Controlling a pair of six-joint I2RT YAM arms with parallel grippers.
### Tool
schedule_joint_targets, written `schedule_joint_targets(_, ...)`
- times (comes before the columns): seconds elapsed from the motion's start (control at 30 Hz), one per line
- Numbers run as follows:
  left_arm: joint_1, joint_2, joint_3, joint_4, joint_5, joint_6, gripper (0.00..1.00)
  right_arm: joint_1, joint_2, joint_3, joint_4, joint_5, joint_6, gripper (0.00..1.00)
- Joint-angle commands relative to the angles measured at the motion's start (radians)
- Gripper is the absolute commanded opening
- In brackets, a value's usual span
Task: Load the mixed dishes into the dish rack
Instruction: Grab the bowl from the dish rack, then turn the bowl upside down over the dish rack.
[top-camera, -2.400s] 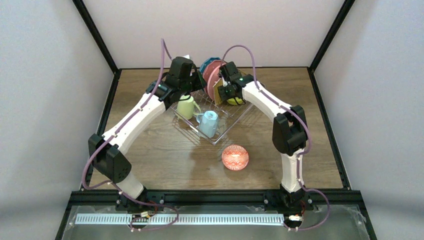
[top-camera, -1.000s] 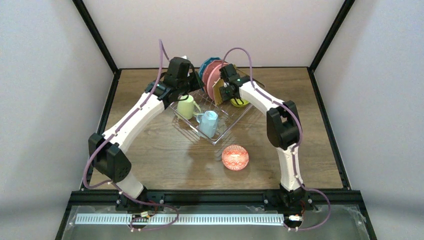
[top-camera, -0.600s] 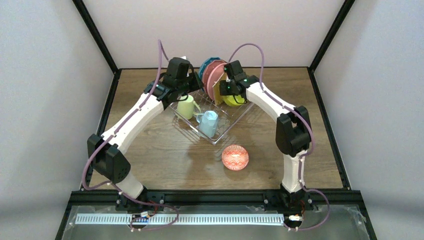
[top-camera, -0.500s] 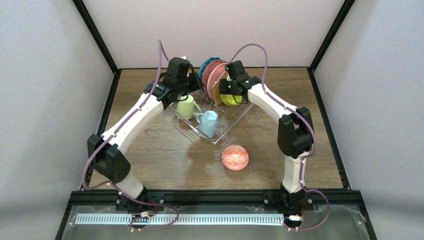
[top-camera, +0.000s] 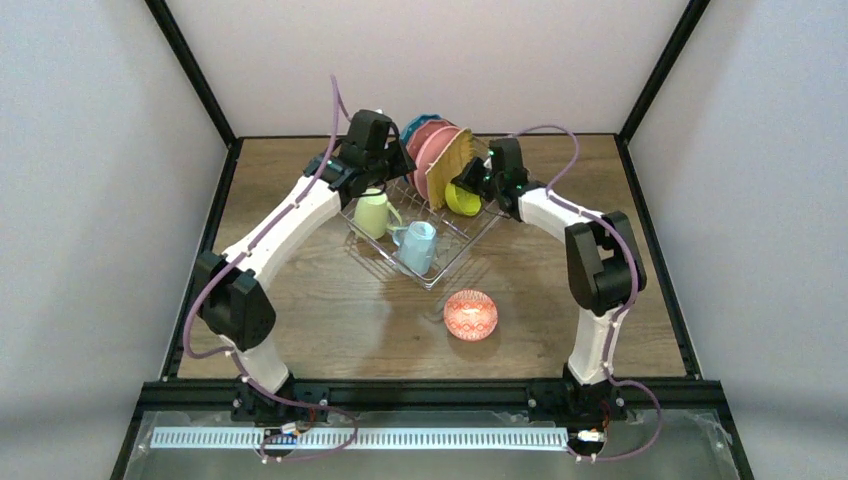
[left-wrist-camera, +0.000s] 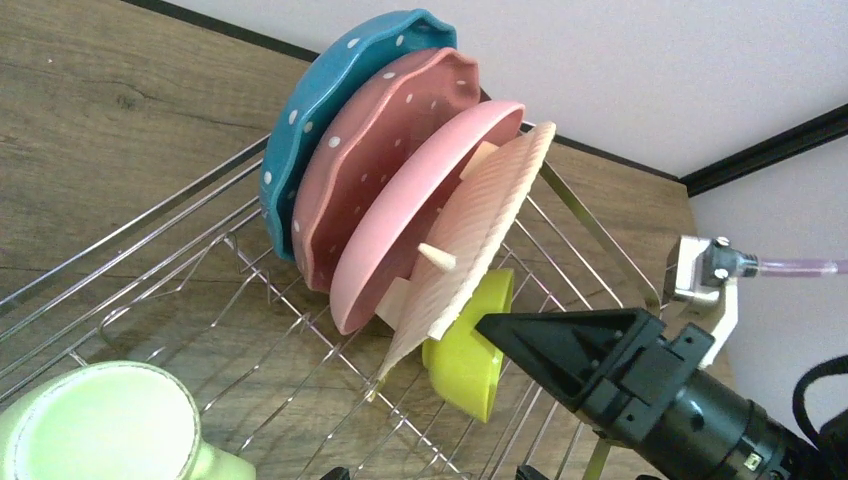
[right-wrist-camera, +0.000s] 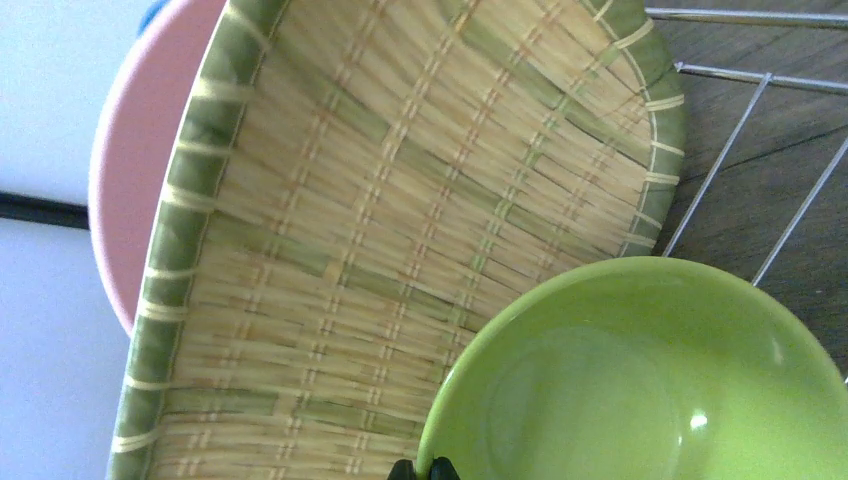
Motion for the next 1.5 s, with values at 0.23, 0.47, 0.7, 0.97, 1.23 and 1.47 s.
schedule_joint_targets(0.23,0.008,0.068,0.098,0.007,0.026,0.097,0.95,-0.019,-0.043,-0.222,0.508,-0.073,0.419,0.01)
schedule_joint_targets(0.47,0.008,0.087,0.103,0.013,0.041,0.093,0.95,-0.019,-0.063,-0.323,0.615,0.001,0.534,0.01)
schedule_joint_targets(0.7,0.008,0.091,0.101,0.024,0.047,0.088,0.95,-0.02,-0.076,-0.321,0.523,0.05,0.494,0.01)
schedule_joint_targets(0.97,0.007,0.091,0.091,0.042,0.044,0.071,0.95,-0.019,-0.105,-0.285,0.318,0.102,0.455,0.06)
schedule_joint_targets(1.23,0.005,0.102,0.098,0.054,0.055,0.061,0.95,-0.018,-0.104,-0.254,0.205,0.116,0.437,0.15)
schedule_joint_targets(1.47,0.003,0.099,0.091,0.05,0.049,0.059,0.95,-0.019,-0.098,-0.243,0.15,0.103,0.434,0.18)
